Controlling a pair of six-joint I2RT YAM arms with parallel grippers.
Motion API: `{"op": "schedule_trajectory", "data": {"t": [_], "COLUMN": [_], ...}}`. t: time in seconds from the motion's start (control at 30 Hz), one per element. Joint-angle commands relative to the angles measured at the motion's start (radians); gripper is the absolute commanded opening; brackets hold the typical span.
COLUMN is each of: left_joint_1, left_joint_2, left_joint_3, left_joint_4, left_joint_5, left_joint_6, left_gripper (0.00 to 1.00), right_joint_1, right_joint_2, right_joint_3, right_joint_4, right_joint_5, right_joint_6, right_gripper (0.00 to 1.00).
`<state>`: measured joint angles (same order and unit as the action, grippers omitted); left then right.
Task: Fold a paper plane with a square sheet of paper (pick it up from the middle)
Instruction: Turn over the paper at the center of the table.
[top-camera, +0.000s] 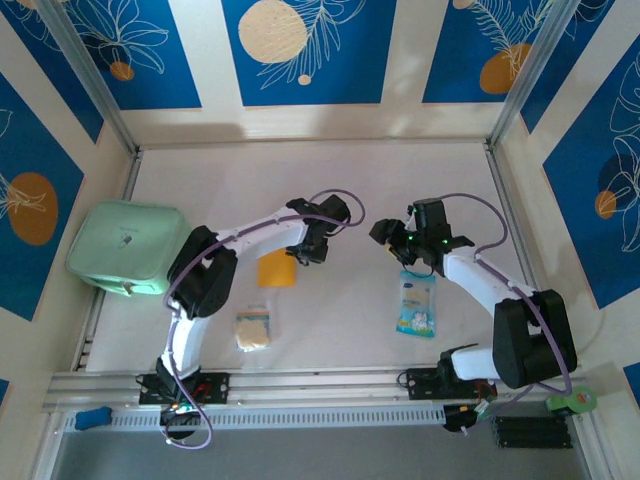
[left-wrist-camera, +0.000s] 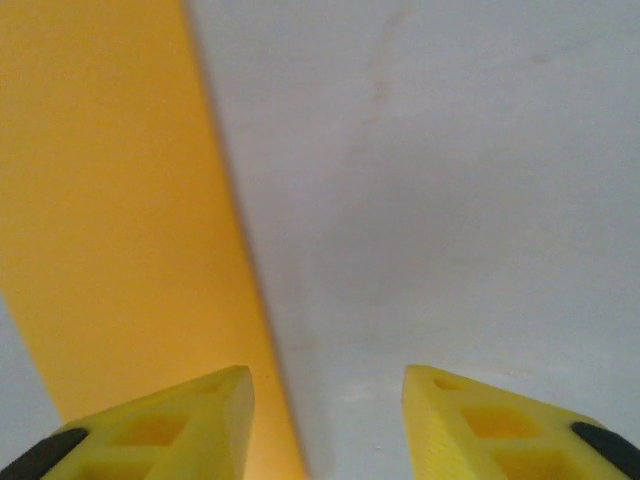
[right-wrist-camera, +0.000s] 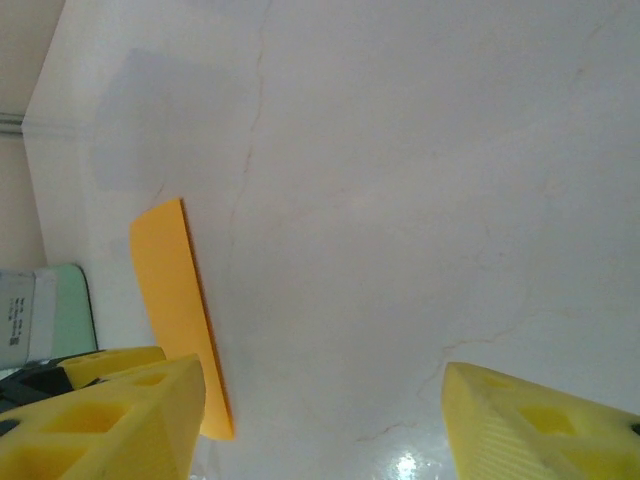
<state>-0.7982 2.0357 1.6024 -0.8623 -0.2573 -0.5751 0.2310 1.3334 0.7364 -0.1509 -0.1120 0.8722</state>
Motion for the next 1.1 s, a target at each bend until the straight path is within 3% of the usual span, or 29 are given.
{"op": "schedule_trajectory", "data": {"t": [0.0, 0.17, 0.4, 0.57, 0.73, 1.07], "left_joint_1": [0.061, 0.168, 0.384, 0.489, 0.525, 0.528], "left_joint_2": [-0.121, -0.289, -0.561, -0.72, -0.797, -0.791], "left_joint_3": [-0.09, -0.278, -0.614, -0.781, -0.845, -0.855], "left_joint_4": [0.163, 0.32, 0.503, 0.559, 0.567, 0.572], "left_joint_5": [0.264, 0.38, 0.416, 0.41, 0.4, 0.42], "left_joint_6": [-0.022, -0.1, -0.198, -0.22, -0.219, -0.202], "left_gripper": [0.51, 0.62, 0.79, 0.89, 1.0, 0.99], "right_joint_1": [0.0, 0.074, 0.298, 0.418, 0.474, 0.487], "right_joint_2": [0.002, 0.067, 0.258, 0.429, 0.573, 0.761], "right_joint_3": [0.0, 0.059, 0.214, 0.363, 0.518, 0.703], "right_joint_4": [-0.003, -0.027, -0.024, -0.011, -0.046, -0.144], "right_joint_5": [-0.02, -0.011, -0.007, -0.046, -0.075, -0.079], "right_joint_6": [-0.002, -0.045, -0.055, -0.043, -0.051, -0.068], "right_gripper": [0.63, 0.62, 0.59, 0.57, 0.55, 0.53]}}
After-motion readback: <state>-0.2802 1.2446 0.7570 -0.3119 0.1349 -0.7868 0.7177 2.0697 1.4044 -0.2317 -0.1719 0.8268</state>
